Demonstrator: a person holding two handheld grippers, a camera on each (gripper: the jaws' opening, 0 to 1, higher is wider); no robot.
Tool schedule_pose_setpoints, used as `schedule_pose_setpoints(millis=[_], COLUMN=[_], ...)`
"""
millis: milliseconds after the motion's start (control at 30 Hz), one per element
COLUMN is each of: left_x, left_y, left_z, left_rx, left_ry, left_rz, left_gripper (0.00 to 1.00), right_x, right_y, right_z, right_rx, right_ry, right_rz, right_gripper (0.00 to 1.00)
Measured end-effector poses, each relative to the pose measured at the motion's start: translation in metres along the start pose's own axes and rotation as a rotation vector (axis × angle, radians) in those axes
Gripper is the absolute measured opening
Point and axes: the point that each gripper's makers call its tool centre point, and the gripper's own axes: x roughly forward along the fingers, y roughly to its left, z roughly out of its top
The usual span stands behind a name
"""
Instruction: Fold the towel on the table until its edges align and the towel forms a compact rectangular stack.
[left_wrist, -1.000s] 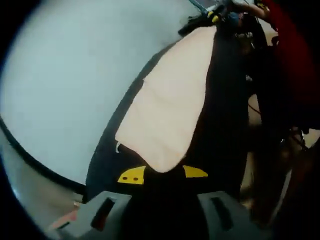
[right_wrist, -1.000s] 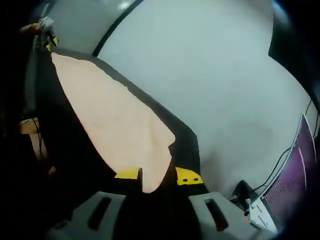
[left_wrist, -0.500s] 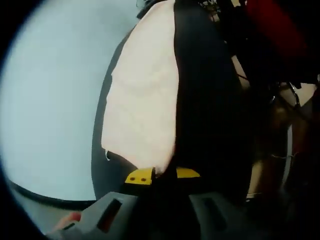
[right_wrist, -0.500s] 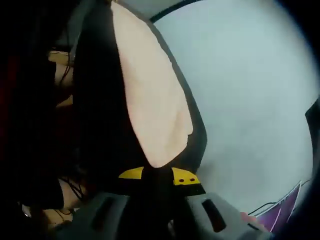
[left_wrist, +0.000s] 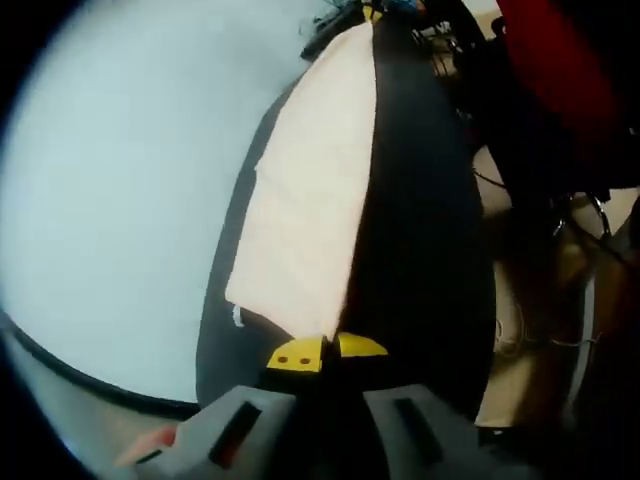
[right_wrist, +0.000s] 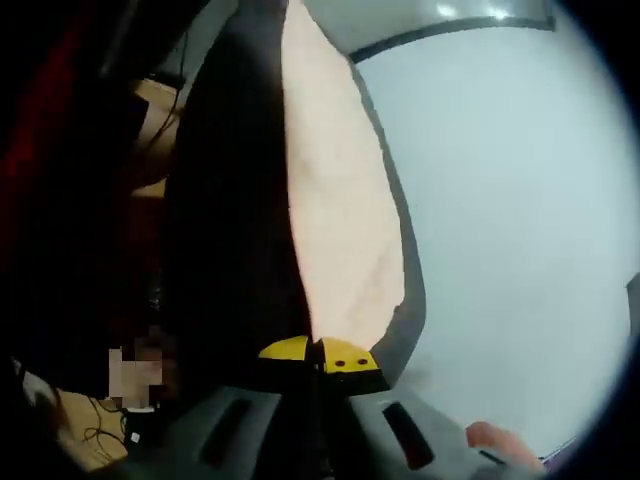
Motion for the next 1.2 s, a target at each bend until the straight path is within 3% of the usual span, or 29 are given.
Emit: schedule_pose_setpoints(millis=[100,233,300,367,467,567,600,767,867,967,1000,1067,1200], left_x=[-0.016,-0.031,-0.044,-0.056,-0.064,-0.07,-0.068,-0.052,-0.039,-0.023,-0.018,-0.006,0.015], left_y=[0.009,0.014,0.02,0.018,0.01,0.003,0.005,0.014,0.026,0.04,0.044,0.05,0.065], left_z=[0.003,0.007,0.019,0.026,0.027,0.029,0.03,0.029,0.018,0.014,0.011,0.007,0.011], left_rx=[-0.054,-0.063,-0.101,-0.141,-0.166,-0.293,-0.275,-0.189,-0.217,-0.132,-0.102,-0.052,0.017], left_ry=[-0.039,-0.061,-0.127,-0.163,-0.158,-0.165,-0.158,-0.054,0.031,0.065,0.093,0.145,0.18], left_rz=[0.019,0.022,0.037,0.009,-0.023,-0.053,-0.05,-0.065,-0.12,-0.158,-0.168,-0.184,-0.207], left_gripper=[0.0,0.0,0.0,0.0,0.0,0.0,0.0,0.0,0.0,0.0,0.0,0.0,0.0], right_x=[-0.018,-0.039,-0.052,-0.061,-0.066,-0.062,-0.058,-0.035,-0.023,-0.003,0.003,0.016,0.035], right_y=[-0.004,-0.018,-0.025,-0.026,-0.016,-0.021,-0.025,-0.042,-0.066,-0.084,-0.082,-0.089,-0.099], right_z=[0.006,0.008,0.008,0.01,0.005,0.004,0.005,0.014,0.02,0.0,0.003,-0.008,-0.017], right_rx=[0.009,0.044,0.082,0.107,0.107,0.235,0.278,0.193,0.23,0.253,0.234,0.216,0.197], right_ry=[-0.033,-0.065,-0.093,-0.118,-0.093,-0.108,-0.11,-0.053,-0.062,0.008,0.024,0.035,0.072], right_rz=[0.015,0.002,-0.002,0.019,0.07,0.067,0.062,0.056,0.081,0.105,0.111,0.134,0.177], right_gripper=[0.0,0.0,0.0,0.0,0.0,0.0,0.0,0.0,0.0,0.0,0.0,0.0,0.0])
